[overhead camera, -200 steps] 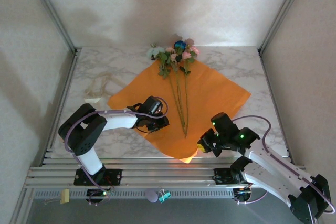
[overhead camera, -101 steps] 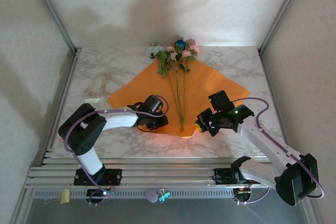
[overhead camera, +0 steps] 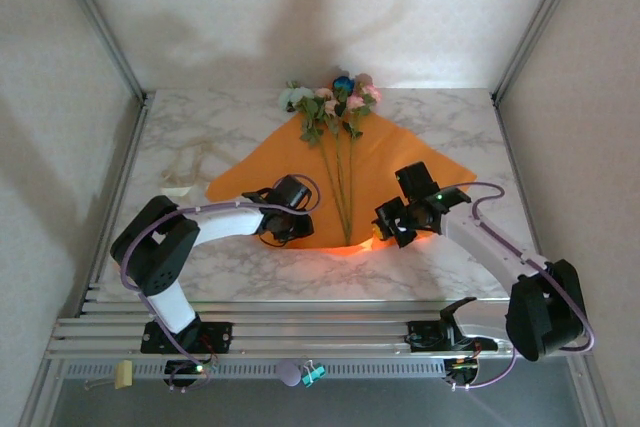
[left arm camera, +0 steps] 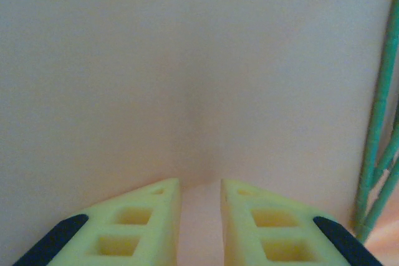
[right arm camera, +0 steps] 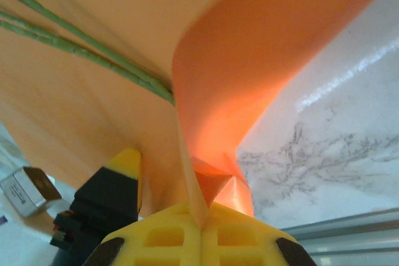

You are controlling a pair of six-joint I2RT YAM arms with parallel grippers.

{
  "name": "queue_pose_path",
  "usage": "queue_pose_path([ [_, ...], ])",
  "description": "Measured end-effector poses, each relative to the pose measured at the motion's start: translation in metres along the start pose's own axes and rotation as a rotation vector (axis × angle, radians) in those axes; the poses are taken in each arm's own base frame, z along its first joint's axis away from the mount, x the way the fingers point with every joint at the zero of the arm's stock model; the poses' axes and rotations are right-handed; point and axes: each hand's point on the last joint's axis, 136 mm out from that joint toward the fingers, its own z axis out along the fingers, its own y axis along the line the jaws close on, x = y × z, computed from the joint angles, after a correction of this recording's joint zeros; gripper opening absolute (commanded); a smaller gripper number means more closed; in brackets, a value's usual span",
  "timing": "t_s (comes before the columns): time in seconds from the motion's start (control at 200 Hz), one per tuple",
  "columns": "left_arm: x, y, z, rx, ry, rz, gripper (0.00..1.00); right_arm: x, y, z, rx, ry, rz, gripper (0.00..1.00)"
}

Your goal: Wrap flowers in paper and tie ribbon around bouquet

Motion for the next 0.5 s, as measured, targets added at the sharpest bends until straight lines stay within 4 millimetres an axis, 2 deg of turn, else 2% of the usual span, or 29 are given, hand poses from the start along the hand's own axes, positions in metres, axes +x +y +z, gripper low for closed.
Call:
queue_pose_path([
  [0.14,-0.008,0.009,-0.004,-0.046,-0.020,0.003,0.23,-0.014,0.013,0.003,0.000,-0.026,0.004,0.00],
  [0.345,-0.009,0.030,-0.003,-0.076,-0.018,-0.033,0.22,-0.024,0.026,0.016,0.034,-0.028,-0.002,0.00],
  [0.496,-0.012,0.035,-0.004,-0.075,-0.027,-0.033,0.21,-0.028,0.026,0.015,0.047,-0.052,0.002,0.00],
])
